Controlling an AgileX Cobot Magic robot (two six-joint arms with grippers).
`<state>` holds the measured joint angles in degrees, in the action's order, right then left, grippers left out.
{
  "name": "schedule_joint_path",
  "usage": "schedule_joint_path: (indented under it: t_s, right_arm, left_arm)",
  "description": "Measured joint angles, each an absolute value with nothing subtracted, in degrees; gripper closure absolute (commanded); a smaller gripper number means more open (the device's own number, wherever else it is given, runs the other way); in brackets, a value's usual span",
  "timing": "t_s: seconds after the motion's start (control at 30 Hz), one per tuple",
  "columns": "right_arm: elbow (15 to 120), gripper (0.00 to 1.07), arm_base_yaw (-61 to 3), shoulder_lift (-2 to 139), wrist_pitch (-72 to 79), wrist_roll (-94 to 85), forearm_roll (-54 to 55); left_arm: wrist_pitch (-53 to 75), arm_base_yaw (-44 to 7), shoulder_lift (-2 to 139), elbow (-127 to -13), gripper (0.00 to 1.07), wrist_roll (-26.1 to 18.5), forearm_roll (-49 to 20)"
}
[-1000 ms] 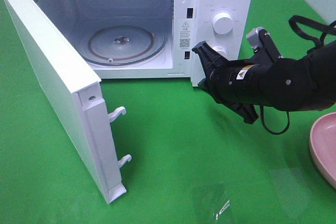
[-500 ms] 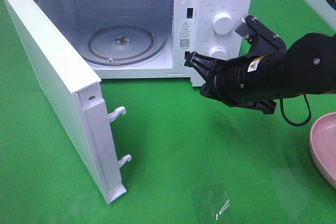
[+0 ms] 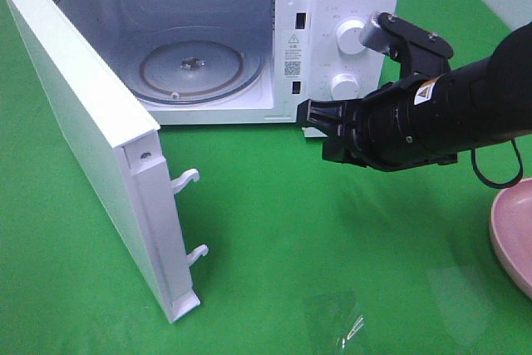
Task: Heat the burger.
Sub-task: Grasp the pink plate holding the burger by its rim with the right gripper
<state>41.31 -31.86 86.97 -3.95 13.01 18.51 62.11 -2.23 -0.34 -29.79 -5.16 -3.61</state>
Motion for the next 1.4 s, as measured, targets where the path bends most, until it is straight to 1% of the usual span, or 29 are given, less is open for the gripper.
schedule_joint_path:
  t_s: [0.13,0.3,0.4,0.5,0.57,0.73,0.8,0.83,0.87,0.9,0.93,0.97,1.0,1.03,1.07,1.13,1.17,1.2,1.23,1.27,1.37,1.4]
  right_arm:
    - [41.3,0.95,-31.9,84.5,-8.9,8.7,18.5]
    - [41.3,0.93,-31.9,82.6,-12.3,7.6,16.8]
    - [41.9,0.92,-31.9,81.0,-17.6,7.5,12.5]
    - [42.2,0.92,-31.9,80.7,-19.3,7.5,11.3]
    - [43.6,0.91,-31.9,80.0,-25.6,7.5,6.6]
    - [44.8,0.89,-31.9,79.5,-32.2,7.5,2.4]
    - [45.3,0.88,-31.9,79.0,-35.2,7.5,0.9]
    - [45.7,0.84,-31.9,78.3,-37.2,7.6,0.0]
    - [45.7,0.84,-31.9,78.3,-37.2,7.6,0.0]
    - [46.2,0.75,-31.9,77.5,-39.0,7.6,-1.0]
    - [46.2,0.75,-31.9,77.5,-39.0,7.6,-1.0]
    - [46.7,0.61,-31.9,76.8,-40.3,7.6,-1.7]
    - [46.7,0.61,-31.9,76.8,-40.3,7.6,-1.7]
    - [46.9,0.53,-31.9,76.3,-40.9,7.6,-1.9]
    - [46.9,0.53,-31.9,76.3,-40.9,7.6,-1.9]
    - [47.2,0.2,-31.9,75.2,-42.6,7.6,-3.5]
    - [47.2,0.2,-31.9,75.2,-42.6,7.6,-3.5]
    - [47.2,0.11,-31.9,75.0,-44.0,7.6,-4.2]
    - [47.2,0.11,-31.9,75.0,-44.0,7.6,-4.2]
    - [47.2,0.07,-31.9,74.9,-46.1,7.6,-5.3]
    - [47.2,0.08,-31.9,74.9,-48.0,7.6,-6.4]
    - [47.2,0.09,-31.9,74.9,-49.6,7.6,-7.4]
  left_arm:
    - [62.1,-2.2,-0.3,-29.8,0.16,-5.2,-3.6]
    - [62.1,-2.2,-0.3,-29.8,0.16,-5.2,-3.6]
    - [62.1,-2.2,-0.3,-29.8,0.16,-5.2,-3.6]
    - [62.1,-2.2,-0.3,-29.8,0.16,-5.2,-3.6]
    - [62.1,-2.2,-0.3,-29.8,0.16,-5.2,-3.6]
    - [62.1,-2.2,-0.3,-29.8,0.16,-5.2,-3.6]
    - [62.1,-2.2,-0.3,-29.8,0.16,-5.2,-3.6]
    - [62.1,-2.2,-0.3,-29.8,0.16,-5.2,-3.6]
    - [62.1,-2.2,-0.3,-29.8,0.16,-5.2,-3.6]
    - [62.1,-2.2,-0.3,-29.8,0.16,-5.2,-3.6]
    - [62.1,-2.2,-0.3,-29.8,0.16,-5.2,-3.6]
    - [62.1,-2.2,-0.3,-29.8,0.16,-5.2,-3.6]
    - [62.1,-2.2,-0.3,-29.8,0.16,-5.2,-3.6]
    - [62.1,-2.2,-0.3,-29.8,0.16,-5.2,-3.6]
    - [62.1,-2.2,-0.3,-29.8,0.16,-5.2,-3.6]
    - [62.1,-2.2,-0.3,-29.8,0.16,-5.2,-3.6]
    - [62.1,-2.2,-0.3,-29.8,0.16,-5.2,-3.6]
    - [62.1,-2.2,-0.3,-29.8,0.16,-5.2,-3.6]
    - [62.1,-2.2,-0.3,-29.8,0.16,-5.2,-3.6]
    - [62.1,-2.2,-0.3,-29.8,0.16,-5.2,-3.6]
    - [62.1,-2.2,-0.3,-29.8,0.16,-5.2,-3.6]
    - [62.1,-2.2,-0.3,-29.8,0.16,-5.2,-3.6]
